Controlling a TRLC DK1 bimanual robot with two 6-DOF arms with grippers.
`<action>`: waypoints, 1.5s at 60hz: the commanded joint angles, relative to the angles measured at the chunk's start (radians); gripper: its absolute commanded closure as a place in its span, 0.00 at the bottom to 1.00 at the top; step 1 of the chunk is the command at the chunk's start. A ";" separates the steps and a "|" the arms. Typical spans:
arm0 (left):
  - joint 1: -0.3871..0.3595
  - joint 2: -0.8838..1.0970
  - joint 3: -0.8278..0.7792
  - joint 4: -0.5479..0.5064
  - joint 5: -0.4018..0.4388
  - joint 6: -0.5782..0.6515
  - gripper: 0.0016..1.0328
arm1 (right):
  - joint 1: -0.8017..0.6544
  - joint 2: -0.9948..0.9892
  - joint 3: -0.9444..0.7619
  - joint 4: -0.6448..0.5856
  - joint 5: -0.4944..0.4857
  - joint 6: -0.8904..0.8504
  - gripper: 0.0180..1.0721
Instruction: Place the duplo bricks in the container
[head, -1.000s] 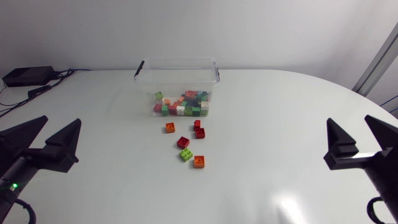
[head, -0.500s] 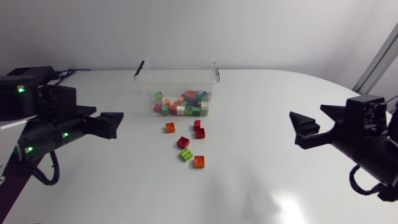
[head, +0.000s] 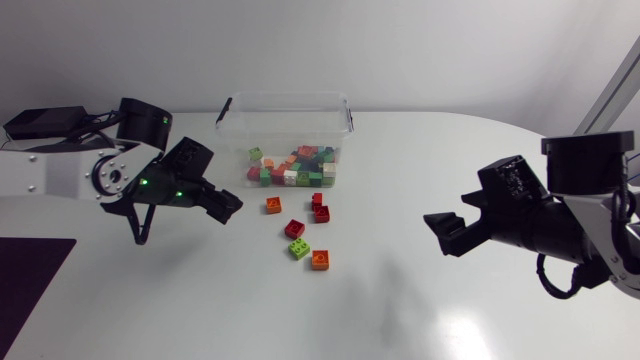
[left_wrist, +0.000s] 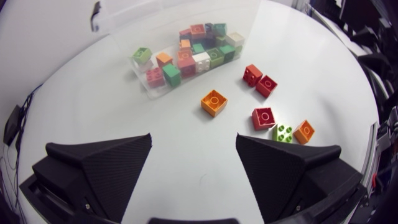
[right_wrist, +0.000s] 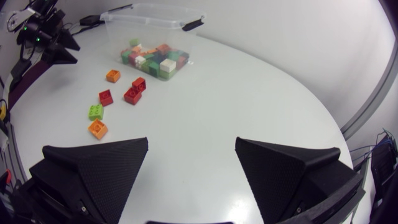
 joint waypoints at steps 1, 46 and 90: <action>-0.002 0.081 0.063 -0.039 0.018 0.196 0.12 | 0.009 0.050 0.029 -0.021 -0.033 -0.077 0.04; 0.052 0.499 0.359 -0.125 0.386 0.621 0.08 | 0.244 0.320 0.110 -0.159 -0.174 -0.429 0.05; 0.020 0.696 0.534 -0.069 0.506 0.649 0.48 | 0.305 0.664 0.267 -0.039 -0.220 -0.510 0.05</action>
